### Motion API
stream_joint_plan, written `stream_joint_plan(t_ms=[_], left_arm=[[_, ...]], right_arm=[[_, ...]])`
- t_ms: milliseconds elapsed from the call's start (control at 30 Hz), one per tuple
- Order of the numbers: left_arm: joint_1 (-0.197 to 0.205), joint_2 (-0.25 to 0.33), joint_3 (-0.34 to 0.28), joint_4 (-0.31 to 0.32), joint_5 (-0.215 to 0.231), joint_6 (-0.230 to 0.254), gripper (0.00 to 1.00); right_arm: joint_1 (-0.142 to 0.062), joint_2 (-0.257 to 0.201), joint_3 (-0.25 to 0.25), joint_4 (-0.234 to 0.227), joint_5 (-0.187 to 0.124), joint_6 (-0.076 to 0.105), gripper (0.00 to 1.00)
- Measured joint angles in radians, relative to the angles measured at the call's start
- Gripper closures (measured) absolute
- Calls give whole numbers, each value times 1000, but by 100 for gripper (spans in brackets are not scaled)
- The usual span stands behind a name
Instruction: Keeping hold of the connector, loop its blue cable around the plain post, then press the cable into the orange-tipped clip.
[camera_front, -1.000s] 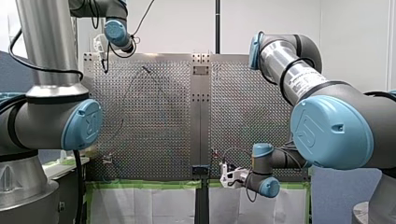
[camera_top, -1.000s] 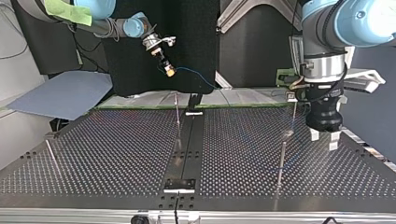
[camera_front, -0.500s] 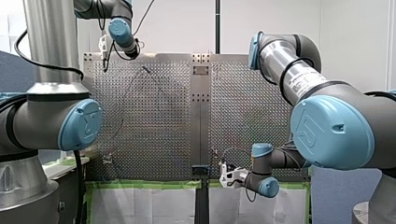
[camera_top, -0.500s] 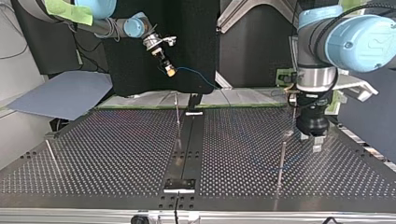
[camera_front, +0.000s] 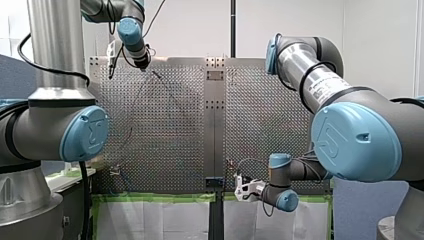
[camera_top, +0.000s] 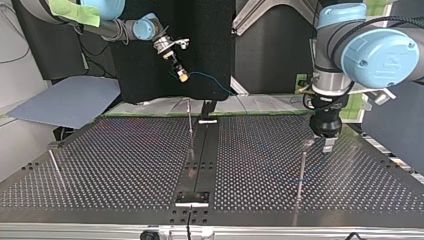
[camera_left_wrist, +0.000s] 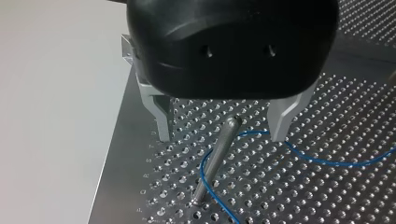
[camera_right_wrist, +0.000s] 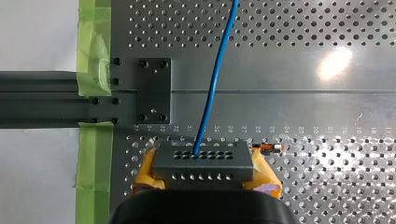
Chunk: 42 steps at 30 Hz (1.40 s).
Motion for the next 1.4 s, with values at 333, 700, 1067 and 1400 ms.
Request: stream_joint_plan(t_ms=[333, 700, 1067, 1400], left_arm=[[1, -1, 18, -88, 11, 0, 0], [1, -1, 83, -191, 69, -12, 0], [0, -1, 86, -248, 78, -16, 0], [-2, -1, 86, -251, 60, -21, 0]], right_arm=[[2, 0, -5, 2, 0, 0, 100], [6, 0, -6, 4, 0, 0, 100], [8, 0, -6, 4, 0, 0, 100], [8, 0, -6, 4, 0, 0, 100]])
